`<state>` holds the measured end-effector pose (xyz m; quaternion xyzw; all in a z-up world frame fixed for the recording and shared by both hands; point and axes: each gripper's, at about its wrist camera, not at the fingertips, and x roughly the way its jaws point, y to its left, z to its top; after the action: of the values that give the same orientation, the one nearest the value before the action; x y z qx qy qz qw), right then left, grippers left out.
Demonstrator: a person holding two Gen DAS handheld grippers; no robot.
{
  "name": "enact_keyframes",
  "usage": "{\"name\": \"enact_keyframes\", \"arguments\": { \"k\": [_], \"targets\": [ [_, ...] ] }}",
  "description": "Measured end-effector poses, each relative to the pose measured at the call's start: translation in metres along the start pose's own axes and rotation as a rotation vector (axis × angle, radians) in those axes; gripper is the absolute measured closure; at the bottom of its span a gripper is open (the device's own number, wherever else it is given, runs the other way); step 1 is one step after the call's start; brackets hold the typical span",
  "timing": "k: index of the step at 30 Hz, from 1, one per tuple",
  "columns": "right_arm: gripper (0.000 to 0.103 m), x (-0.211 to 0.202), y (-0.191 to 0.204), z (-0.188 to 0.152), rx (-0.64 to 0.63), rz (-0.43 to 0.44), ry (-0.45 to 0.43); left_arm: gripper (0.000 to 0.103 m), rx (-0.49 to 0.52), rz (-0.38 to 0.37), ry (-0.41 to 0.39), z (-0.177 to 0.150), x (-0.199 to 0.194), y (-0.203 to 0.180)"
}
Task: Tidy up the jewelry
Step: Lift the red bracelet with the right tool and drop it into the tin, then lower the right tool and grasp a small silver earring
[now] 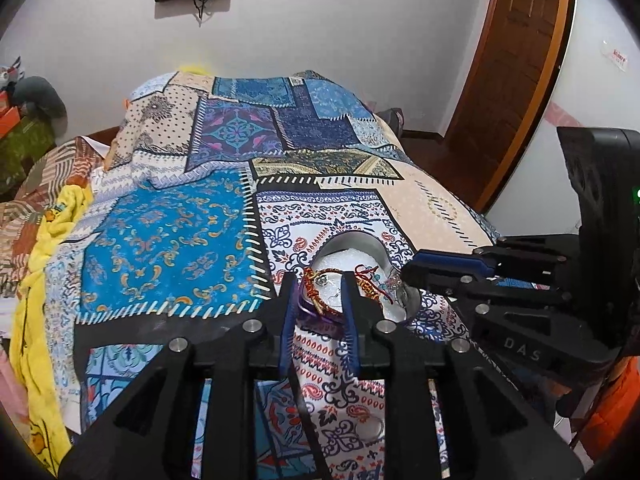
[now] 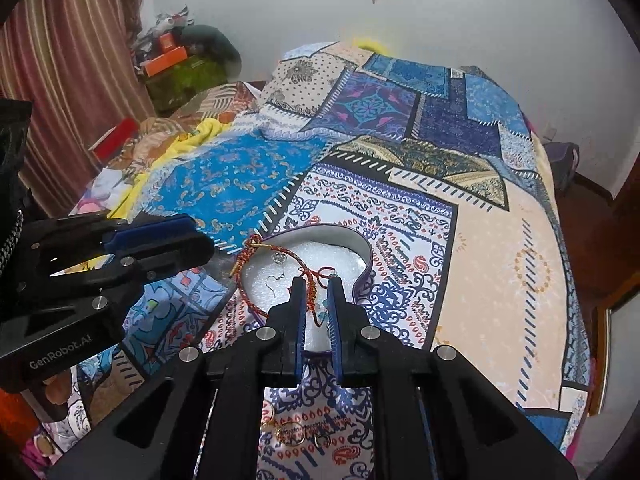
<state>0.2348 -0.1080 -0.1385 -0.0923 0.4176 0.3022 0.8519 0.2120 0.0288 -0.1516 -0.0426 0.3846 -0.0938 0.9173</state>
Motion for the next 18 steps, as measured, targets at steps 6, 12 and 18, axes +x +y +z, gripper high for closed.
{"name": "enact_keyframes", "arguments": {
  "k": [6,12,18],
  "targets": [
    [0.087,-0.018,0.007,-0.002,-0.014,-0.015,-0.028,0.081,0.004,0.020,-0.010,-0.006,-0.021,0.000],
    [0.065,-0.038,0.012,-0.008,-0.011,-0.042,-0.068,0.074,-0.004,0.031,-0.006,-0.015,-0.036,0.001],
    [0.065,-0.052,0.012,-0.018,0.002,-0.063,-0.082,0.070,-0.020,0.025,0.027,-0.033,-0.046,0.001]
  ]
}}
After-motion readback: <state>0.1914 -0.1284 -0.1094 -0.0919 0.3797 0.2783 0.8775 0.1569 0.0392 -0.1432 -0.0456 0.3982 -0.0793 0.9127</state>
